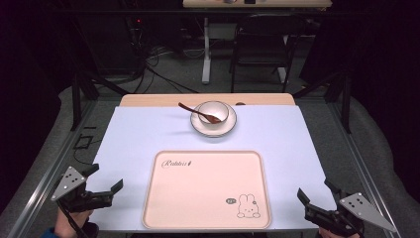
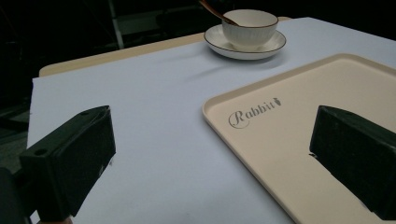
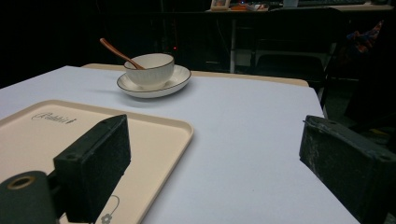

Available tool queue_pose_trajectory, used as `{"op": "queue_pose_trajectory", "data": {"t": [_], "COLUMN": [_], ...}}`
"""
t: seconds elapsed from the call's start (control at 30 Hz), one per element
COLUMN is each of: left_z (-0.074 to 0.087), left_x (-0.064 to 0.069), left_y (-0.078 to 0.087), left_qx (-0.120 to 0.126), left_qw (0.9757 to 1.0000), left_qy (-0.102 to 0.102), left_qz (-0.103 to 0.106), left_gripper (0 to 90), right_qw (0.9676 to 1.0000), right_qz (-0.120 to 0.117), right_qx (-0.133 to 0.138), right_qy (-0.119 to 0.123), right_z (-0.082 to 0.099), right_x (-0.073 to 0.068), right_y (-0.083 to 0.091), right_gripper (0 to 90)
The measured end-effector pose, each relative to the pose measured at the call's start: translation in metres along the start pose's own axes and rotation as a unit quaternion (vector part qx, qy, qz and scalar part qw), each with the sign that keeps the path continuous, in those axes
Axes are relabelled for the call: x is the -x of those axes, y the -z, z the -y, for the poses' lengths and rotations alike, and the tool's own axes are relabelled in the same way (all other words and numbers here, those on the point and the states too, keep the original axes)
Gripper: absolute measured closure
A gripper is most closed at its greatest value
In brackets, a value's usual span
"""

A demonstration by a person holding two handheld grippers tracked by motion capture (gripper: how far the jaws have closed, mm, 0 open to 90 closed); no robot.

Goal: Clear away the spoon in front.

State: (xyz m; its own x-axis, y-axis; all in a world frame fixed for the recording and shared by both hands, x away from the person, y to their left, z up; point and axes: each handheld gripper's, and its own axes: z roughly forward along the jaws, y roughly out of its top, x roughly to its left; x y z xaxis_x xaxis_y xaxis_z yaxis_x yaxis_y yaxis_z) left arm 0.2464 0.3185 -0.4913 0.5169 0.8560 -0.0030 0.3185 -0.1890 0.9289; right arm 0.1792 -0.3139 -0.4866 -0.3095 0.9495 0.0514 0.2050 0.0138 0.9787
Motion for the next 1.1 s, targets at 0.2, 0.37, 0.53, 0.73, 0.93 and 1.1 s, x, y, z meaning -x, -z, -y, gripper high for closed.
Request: {"op": "queue_pose_trajectory", "data": {"t": [0.2, 0.37, 0.53, 0.73, 0.93, 1.1], "left_z": [-0.001, -0.003, -0.006, -0.009, -0.013, -0.018], "left_x": [0.001, 0.004, 0.008, 0.011, 0.015, 0.017], "left_y": [-0.002, -0.005, -0.01, -0.017, -0.026, -0.033], "left_qx": [-0.002, -0.004, -0.005, -0.002, -0.009, -0.016], "left_qw": [0.9999, 0.9998, 0.9995, 0.9994, 0.9996, 0.9994], "left_qy": [-0.007, -0.016, -0.027, -0.033, -0.027, -0.028], "left_qz": [-0.011, -0.007, -0.018, -0.013, -0.008, -0.007], "left_gripper": [0.1, 0.1, 0.1, 0.0, 0.0, 0.1], "right_qw": [1.0, 1.0, 1.0, 1.0, 1.0, 1.0], "right_qz": [0.0, 0.0, 0.0, 0.0, 0.0, 0.001], "right_qx": [0.001, 0.0, -0.001, -0.001, -0.002, -0.002], "right_qy": [-0.001, -0.001, -0.002, -0.002, -0.003, -0.004], "right_z": [0.0, 0.0, 0.0, 0.0, 0.0, 0.0], "right_x": [0.0, 0.0, 0.0, 0.0, 0.0, 0.0], "right_y": [0.0, 0.0, 0.0, 0.0, 0.0, 0.0], "right_gripper": [7.9, 7.9, 8.1, 8.1, 8.2, 8.2]}}
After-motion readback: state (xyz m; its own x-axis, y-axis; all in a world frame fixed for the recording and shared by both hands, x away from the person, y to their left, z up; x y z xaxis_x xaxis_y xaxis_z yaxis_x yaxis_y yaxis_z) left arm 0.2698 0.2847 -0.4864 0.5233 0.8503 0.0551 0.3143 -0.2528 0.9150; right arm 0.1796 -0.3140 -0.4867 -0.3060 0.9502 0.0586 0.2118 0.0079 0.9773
